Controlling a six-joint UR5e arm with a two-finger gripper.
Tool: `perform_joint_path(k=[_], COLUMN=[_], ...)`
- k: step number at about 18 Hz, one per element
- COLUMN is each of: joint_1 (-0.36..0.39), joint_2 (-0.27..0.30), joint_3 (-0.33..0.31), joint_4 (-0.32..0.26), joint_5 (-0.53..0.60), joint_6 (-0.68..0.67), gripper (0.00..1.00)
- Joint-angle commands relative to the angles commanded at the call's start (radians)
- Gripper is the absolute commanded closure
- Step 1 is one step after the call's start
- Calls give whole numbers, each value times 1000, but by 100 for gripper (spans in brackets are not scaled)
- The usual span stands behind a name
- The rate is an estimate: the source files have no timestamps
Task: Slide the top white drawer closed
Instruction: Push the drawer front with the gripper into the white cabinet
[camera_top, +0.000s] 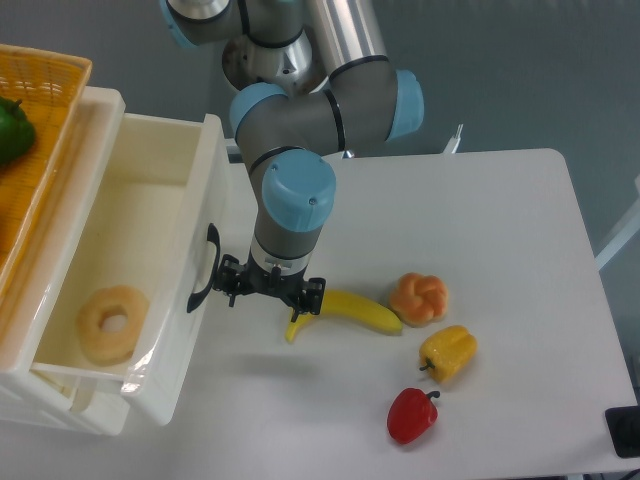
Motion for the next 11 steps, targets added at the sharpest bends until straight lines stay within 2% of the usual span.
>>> perform_joint_path(k=[11], joint_1=[-60], joint_2=[11], joint_3=[-2], joint_4=[-6], joint_5=[6], joint_6=[0], gripper=[0])
